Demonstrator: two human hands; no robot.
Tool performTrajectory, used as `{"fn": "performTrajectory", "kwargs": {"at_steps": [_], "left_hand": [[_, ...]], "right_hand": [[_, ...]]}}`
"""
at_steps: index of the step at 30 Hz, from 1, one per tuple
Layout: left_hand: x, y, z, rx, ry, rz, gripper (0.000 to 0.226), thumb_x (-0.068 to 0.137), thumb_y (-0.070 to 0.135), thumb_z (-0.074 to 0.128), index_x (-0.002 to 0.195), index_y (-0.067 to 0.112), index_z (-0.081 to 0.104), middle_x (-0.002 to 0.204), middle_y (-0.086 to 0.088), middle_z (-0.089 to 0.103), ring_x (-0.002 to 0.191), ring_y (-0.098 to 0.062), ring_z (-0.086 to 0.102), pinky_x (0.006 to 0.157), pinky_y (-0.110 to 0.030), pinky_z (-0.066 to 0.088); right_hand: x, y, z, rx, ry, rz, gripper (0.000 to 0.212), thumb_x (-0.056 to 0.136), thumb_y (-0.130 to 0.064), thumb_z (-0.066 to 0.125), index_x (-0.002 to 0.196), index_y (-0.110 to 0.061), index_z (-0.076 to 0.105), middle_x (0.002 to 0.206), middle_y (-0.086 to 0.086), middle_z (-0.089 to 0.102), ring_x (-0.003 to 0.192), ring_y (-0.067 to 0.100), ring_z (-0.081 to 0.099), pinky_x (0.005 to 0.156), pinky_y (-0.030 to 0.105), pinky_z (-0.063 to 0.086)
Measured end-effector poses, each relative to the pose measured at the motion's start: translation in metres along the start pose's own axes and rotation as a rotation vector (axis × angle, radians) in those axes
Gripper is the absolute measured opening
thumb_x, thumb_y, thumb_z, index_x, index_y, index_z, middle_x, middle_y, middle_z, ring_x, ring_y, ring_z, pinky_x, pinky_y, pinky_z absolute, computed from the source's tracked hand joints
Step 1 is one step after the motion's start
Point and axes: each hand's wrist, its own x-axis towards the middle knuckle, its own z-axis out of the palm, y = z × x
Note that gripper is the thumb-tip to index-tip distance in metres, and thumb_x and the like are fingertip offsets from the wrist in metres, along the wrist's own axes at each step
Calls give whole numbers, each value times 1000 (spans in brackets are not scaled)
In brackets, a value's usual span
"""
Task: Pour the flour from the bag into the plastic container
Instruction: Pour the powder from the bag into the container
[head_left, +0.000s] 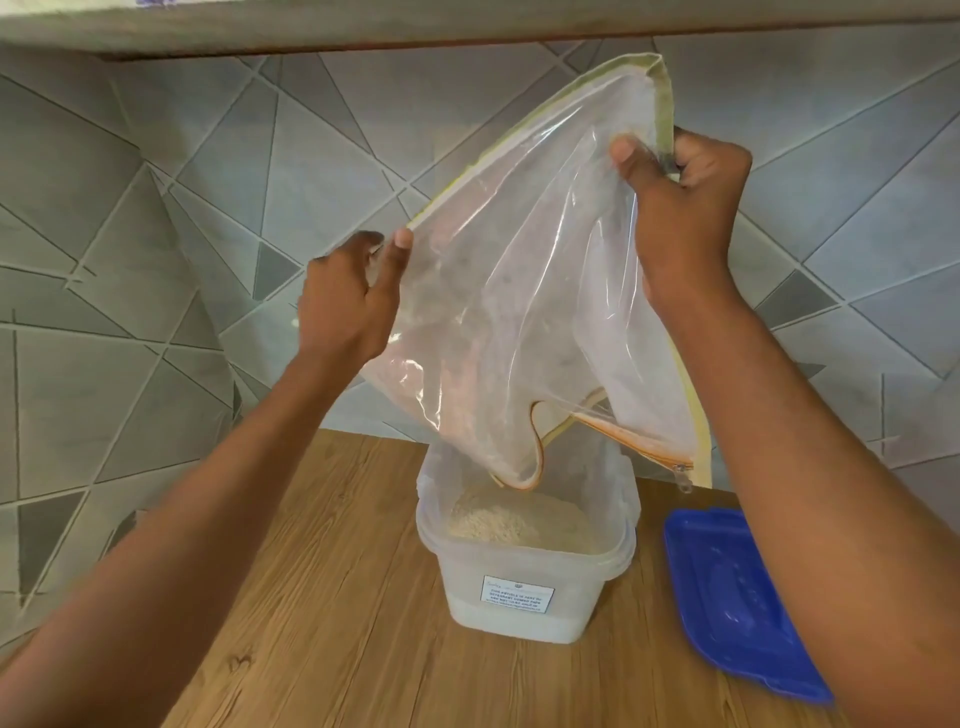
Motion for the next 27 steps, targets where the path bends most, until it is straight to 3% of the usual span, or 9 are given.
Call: {"fn": "performTrajectory", "kwargs": {"at_steps": [2, 4, 5, 8, 12, 16, 20, 24, 27], "left_hand": [[0, -7, 1, 173, 320, 3, 67, 100, 67, 25, 146, 22, 47, 146, -5, 58, 134, -28, 55, 107, -45, 45], [1, -10, -3, 233, 514, 32, 71, 101, 60, 25, 156, 15, 32, 163, -12, 36, 151, -30, 32, 122, -44, 29], [4, -14, -3, 243, 478, 69, 74, 101, 60, 26, 156, 11, 33, 162, -15, 35, 152, -32, 31, 123, -45, 28], [2, -19, 1, 69, 15, 114, 82, 96, 76, 19, 142, 17, 55, 140, -9, 63, 132, -32, 56, 109, -51, 46], [-5, -15, -1, 21, 281, 123, 68, 101, 56, 32, 156, 16, 35, 161, -1, 40, 149, -16, 37, 122, -32, 29], [-6, -9, 0, -60, -49, 111, 74, 97, 74, 27, 138, 21, 60, 139, -4, 64, 129, -23, 59, 109, -52, 47], [-7, -5, 1, -36, 438, 114, 72, 102, 50, 35, 159, 6, 25, 168, -13, 23, 156, -24, 21, 125, -51, 24], [-8, -8, 6, -94, 44, 127, 83, 97, 72, 27, 158, 15, 31, 164, -3, 35, 149, -19, 37, 122, -46, 33], [-6, -3, 0, -126, 492, 185, 81, 103, 52, 33, 156, -8, 20, 165, -30, 13, 156, -27, 19, 125, -28, 19]], "right_hand": [[1, 1, -1, 6, 14, 6, 24, 89, -27, 75, 68, -29, 65, 63, -23, 62, 70, 2, 65, 71, 21, 60], [2, 2, -3, 8, 26, -5, 22, 89, -28, 75, 71, -17, 67, 67, -14, 62, 69, 4, 65, 71, 22, 60], [3, 3, -3, 14, 27, -8, 24, 89, -27, 75, 71, -12, 67, 66, -11, 61, 68, 4, 63, 70, 24, 60], [4, 5, 1, 36, 19, -1, 23, 88, -24, 76, 70, -13, 67, 62, -14, 59, 66, 4, 61, 69, 28, 60], [3, 6, 6, 41, 18, -6, 23, 88, -21, 76, 73, -5, 69, 60, -12, 54, 62, 5, 55, 67, 28, 57], [3, 8, 8, 26, -3, -13, 25, 89, -22, 75, 71, -6, 68, 57, -20, 56, 60, 0, 55, 63, 23, 55], [5, 8, 6, 33, 13, -14, 33, 88, -25, 75, 80, 5, 69, 67, -2, 56, 66, 7, 55, 68, 28, 57], [6, 5, 7, 17, 9, -16, 23, 88, -26, 75, 73, -10, 67, 61, -13, 55, 64, 5, 55, 66, 27, 56], [5, 5, 8, 20, -10, -29, 18, 89, -24, 75, 77, -12, 71, 61, -16, 58, 64, 3, 57, 68, 25, 57]]}}
